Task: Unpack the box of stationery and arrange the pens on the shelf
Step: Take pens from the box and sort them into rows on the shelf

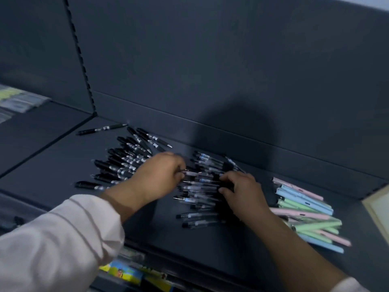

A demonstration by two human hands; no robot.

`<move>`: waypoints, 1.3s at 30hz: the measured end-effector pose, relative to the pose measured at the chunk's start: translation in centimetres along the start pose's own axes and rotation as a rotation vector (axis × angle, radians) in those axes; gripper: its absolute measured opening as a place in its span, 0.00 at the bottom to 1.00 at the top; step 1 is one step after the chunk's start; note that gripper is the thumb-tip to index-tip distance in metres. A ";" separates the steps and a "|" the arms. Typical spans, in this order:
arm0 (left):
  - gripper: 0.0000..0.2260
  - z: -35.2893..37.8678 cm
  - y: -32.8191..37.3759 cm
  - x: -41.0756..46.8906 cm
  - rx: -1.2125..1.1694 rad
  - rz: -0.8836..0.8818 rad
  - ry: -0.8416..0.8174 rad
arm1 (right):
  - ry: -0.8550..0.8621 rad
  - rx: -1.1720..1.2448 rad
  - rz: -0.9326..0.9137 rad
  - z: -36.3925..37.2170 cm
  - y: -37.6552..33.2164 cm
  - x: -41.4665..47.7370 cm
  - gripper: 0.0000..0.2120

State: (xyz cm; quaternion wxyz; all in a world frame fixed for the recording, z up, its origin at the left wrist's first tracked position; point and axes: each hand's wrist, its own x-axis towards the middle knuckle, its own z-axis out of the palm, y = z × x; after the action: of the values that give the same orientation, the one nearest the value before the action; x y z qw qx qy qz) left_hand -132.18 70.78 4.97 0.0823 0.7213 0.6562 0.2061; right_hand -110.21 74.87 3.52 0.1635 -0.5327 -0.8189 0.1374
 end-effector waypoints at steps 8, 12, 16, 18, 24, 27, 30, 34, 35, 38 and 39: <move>0.10 -5.3 -11.2 -0.5 0.104 -0.226 0.065 | 0.053 0.051 -0.131 3.1 -8.4 4.6 0.11; 0.14 -7.4 -17.3 -1.0 0.181 -0.287 0.051 | 0.006 0.045 -0.173 5.1 -13.3 7.5 0.12; 0.13 -8.9 -21.5 -0.6 0.196 -0.329 0.038 | -0.027 0.074 -0.175 7.0 -17.1 9.5 0.12; 0.11 -9.2 -22.8 0.0 0.199 -0.323 0.024 | -0.030 0.092 -0.159 7.8 -18.2 10.4 0.12; 0.11 -8.4 -25.8 2.4 0.234 -0.269 -0.071 | -0.012 0.117 -0.070 9.1 -19.9 11.9 0.11; 0.10 -8.3 -26.9 2.8 0.230 -0.247 -0.103 | 0.007 0.130 -0.016 9.2 -20.0 12.0 0.10; 0.08 -8.4 -27.0 3.1 0.154 -0.212 0.000 | 0.069 0.126 0.068 8.9 -19.5 11.6 0.09; 0.05 -8.2 -24.4 3.5 0.059 0.078 0.127 | 0.129 0.129 0.143 8.4 -18.9 10.7 0.09; 0.04 -7.7 -23.5 3.6 0.066 0.160 0.122 | 0.130 0.127 0.157 8.3 -18.7 10.4 0.09; 0.03 -5.9 -21.1 3.7 0.087 0.259 0.096 | 0.120 0.084 0.172 7.8 -18.0 9.3 0.09; 0.03 -5.3 -20.5 3.7 0.083 0.259 0.087 | 0.119 0.063 0.172 7.6 -17.6 9.0 0.09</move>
State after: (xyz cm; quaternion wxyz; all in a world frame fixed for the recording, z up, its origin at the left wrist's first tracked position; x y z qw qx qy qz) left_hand -152.85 76.18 2.46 -0.0032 0.7931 0.5684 0.2187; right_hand -131.29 75.77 4.72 0.2160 -0.6029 -0.7543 0.1449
